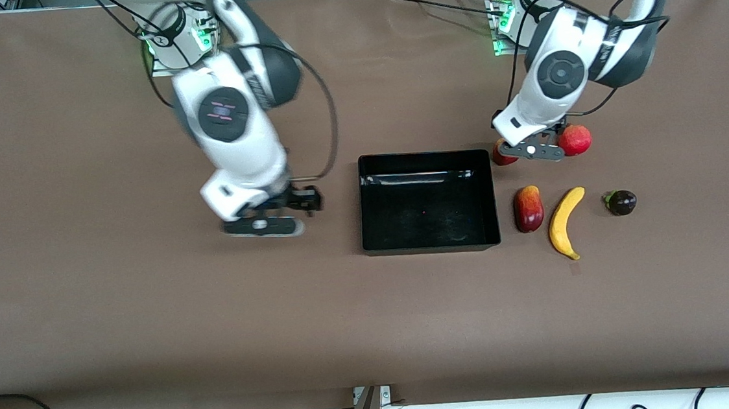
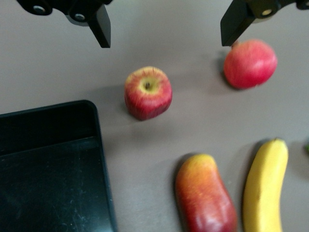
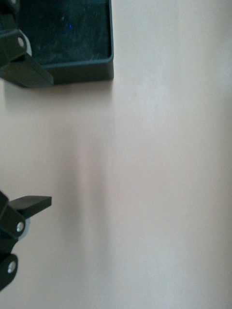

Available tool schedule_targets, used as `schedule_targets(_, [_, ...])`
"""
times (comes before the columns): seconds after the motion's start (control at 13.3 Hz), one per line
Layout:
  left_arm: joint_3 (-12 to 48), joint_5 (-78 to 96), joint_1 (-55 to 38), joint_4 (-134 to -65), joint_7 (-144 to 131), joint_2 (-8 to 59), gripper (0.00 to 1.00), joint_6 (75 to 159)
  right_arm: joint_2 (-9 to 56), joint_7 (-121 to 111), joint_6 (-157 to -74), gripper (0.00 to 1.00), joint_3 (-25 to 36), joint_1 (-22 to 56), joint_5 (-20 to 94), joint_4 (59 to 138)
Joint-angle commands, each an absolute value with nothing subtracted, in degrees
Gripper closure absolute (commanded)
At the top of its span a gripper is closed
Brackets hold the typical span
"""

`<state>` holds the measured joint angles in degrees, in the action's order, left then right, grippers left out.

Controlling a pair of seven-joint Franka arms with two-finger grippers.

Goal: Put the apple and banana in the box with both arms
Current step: 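Release the box with the right gripper while the left gripper reaches the apple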

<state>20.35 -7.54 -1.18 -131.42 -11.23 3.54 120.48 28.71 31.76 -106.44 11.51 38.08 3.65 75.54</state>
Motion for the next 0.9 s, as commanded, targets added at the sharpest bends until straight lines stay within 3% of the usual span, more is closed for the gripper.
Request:
schedule_targets(0.0, [21.27,-10.27,-0.09,-139.02,-8.27,1.05,0.0,129.87,22.96,29.1,-101.01,0.0,11.6,35.26,4.04,77.34])
schedule_targets(0.38, [21.36,-11.69,2.55,-146.86,-4.92,4.47,0.0,147.18,12.86,19.97,-97.3,0.0,16.51,34.1,4.04,84.17])
schedule_targets(0.6, [21.45,-11.69,2.81,-147.48,-5.36,6.76,0.0,151.17,5.99,15.39,-96.33,0.0,18.45,32.7,4.39,90.69])
schedule_targets(0.83, [21.27,-11.6,2.9,-147.57,-5.36,10.19,0.0,154.59,4.49,10.83,-94.22,0.0,17.68,28.07,4.31,91.14])
